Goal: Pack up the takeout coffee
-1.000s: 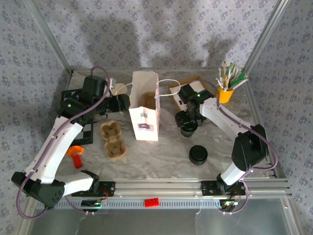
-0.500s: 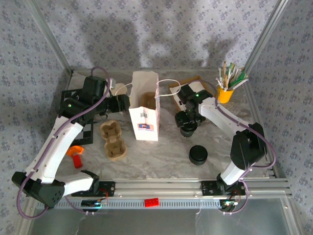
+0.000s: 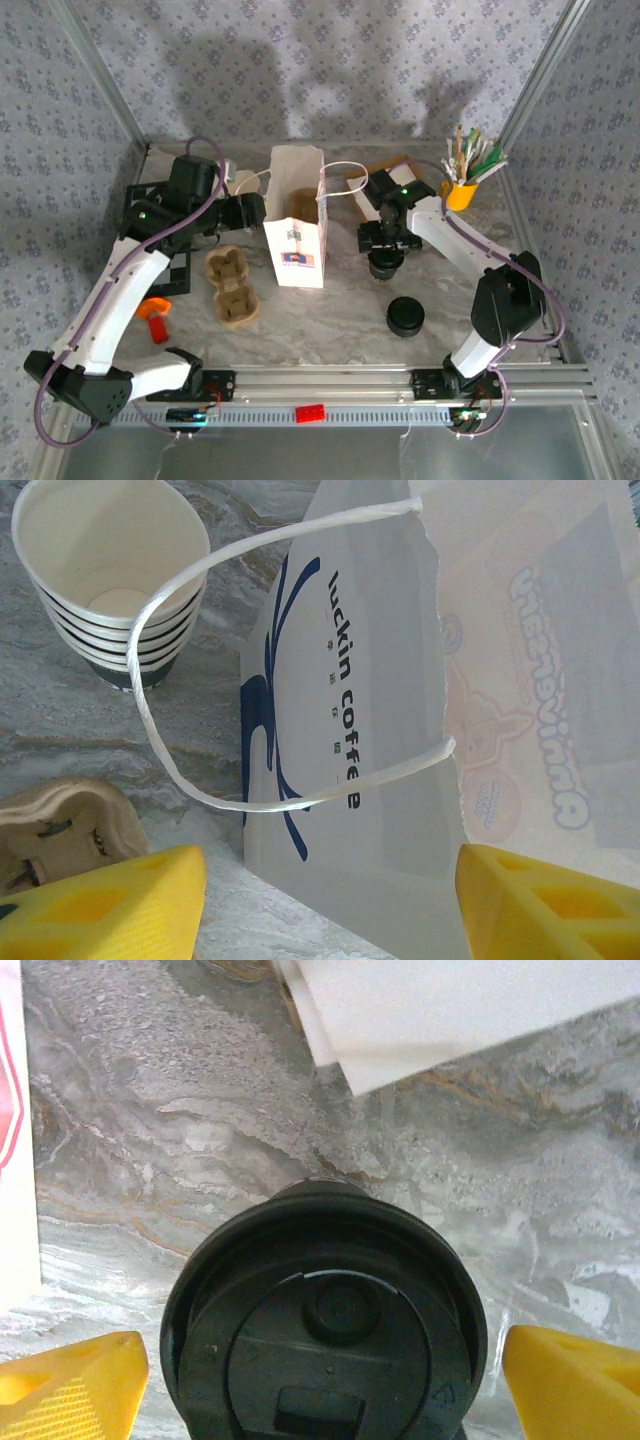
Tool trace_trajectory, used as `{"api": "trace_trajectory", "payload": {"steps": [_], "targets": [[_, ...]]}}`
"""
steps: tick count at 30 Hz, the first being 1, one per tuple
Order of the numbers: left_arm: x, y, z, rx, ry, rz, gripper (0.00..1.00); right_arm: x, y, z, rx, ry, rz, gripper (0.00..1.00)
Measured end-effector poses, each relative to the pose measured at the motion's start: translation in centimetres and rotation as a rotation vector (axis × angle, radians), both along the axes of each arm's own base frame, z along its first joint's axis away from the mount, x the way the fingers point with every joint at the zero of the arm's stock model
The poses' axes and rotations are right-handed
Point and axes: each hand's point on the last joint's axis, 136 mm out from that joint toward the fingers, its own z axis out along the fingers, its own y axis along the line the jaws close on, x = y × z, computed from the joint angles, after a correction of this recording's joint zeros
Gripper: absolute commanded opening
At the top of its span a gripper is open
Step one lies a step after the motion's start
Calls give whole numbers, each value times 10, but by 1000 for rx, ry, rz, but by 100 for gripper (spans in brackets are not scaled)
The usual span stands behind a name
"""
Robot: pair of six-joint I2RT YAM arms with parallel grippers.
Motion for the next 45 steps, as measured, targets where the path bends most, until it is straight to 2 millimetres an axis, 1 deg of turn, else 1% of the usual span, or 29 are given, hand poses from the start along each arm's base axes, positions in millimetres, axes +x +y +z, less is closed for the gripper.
{"api": "trace_trajectory", "payload": {"steps": [3,9,13,16,22,27,33,35,39,42,45], "targets": [[0,1,0,0,0,3,67,-3,-3,-1,-3,9,-59,95],[1,2,0,2,-1,9,67,-3,-5,-1,9,11,-142,84],[1,2,0,2,-1,9,67,-4,-4,-1,17,12,-173,84],[1,2,0,2,-1,9,67,-4,-4,-4,14,19,-179,85],[1,3,0,2,-1,11,67,-4,-3,-9,11,32,-196,79],[1,4,1,0,-4,14,67,-4,-2,-9,11,33,-198,78],[1,4,1,-1,-4,15,67,-4,-1,-9,8,31,-192,66],[1,5,1,-2,0,18,67,-4,-1,-8,9,28,-192,64],[-3,6,-1,8,16,18,69,-5,0,-7,17,31,-179,64],[-5,9,4,16,18,23,71,-7,1,-5,25,36,-151,64],[-6,10,18,9,-2,26,73,-10,2,-1,30,48,-123,64]]}}
